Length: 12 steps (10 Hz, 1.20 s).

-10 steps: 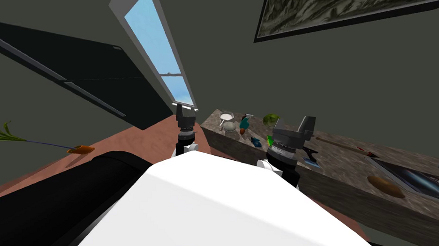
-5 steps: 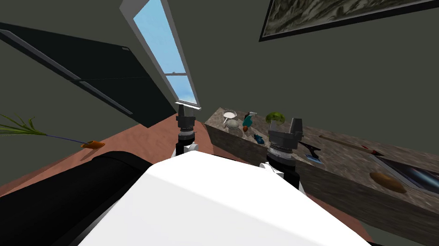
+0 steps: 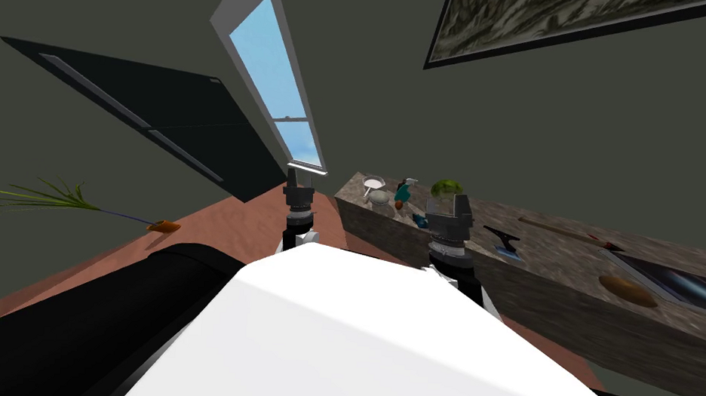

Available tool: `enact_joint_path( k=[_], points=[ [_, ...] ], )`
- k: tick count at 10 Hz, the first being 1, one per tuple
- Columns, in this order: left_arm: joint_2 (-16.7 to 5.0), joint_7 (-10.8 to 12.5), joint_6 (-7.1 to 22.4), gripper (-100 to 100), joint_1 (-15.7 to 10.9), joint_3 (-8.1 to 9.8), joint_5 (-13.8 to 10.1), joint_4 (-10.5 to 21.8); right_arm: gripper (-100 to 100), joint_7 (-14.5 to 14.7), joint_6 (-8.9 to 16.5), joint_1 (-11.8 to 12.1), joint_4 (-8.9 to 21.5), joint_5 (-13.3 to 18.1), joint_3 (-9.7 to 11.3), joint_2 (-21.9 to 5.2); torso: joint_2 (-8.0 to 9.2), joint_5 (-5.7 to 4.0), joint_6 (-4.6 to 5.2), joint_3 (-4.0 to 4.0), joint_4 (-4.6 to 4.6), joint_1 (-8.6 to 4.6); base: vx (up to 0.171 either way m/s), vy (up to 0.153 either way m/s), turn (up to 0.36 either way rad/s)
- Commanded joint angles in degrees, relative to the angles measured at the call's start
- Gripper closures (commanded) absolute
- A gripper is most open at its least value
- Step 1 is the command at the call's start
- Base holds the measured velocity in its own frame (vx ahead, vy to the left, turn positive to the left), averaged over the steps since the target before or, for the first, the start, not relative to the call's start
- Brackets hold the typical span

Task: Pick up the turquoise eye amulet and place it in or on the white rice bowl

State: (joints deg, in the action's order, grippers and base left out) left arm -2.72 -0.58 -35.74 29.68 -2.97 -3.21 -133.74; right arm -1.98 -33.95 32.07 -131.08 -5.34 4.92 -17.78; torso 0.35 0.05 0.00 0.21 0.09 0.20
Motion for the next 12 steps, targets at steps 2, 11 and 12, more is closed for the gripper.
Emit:
enact_joint_path(
  k=[2, 11, 12],
  points=[
    [0.0, 0.0, 0.0, 0, 0.0, 0.0, 0.0, 0.0, -100, -1.28, -0.59, 0.29, 1.42, 0.0, 0.46, -4.51, 0.01, 0.0, -0.01, 0.0, 0.0, -0.02, -0.088, 0.053, 0.064],
    [0.0, 0.0, 0.0, 0, 0.0, 0.0, 0.0, 0.0, -100, -5.92, -2.61, 2.3, 7.6, -0.12, 2.78, -19.97, -0.05, 0.01, -0.01, -0.03, -0.01, 0.08, -0.078, 0.069, 0.072],
    [0.0, 0.0, 0.0, 0, 0.0, 0.0, 0.0, 0.0, -100, -5.92, -2.61, 2.3, 7.6, -0.12, 2.78, -20.91, -0.04, 0.02, 0.01, -0.02, 0.0, 0.06, -0.041, 0.037, -0.011]
  ],
)
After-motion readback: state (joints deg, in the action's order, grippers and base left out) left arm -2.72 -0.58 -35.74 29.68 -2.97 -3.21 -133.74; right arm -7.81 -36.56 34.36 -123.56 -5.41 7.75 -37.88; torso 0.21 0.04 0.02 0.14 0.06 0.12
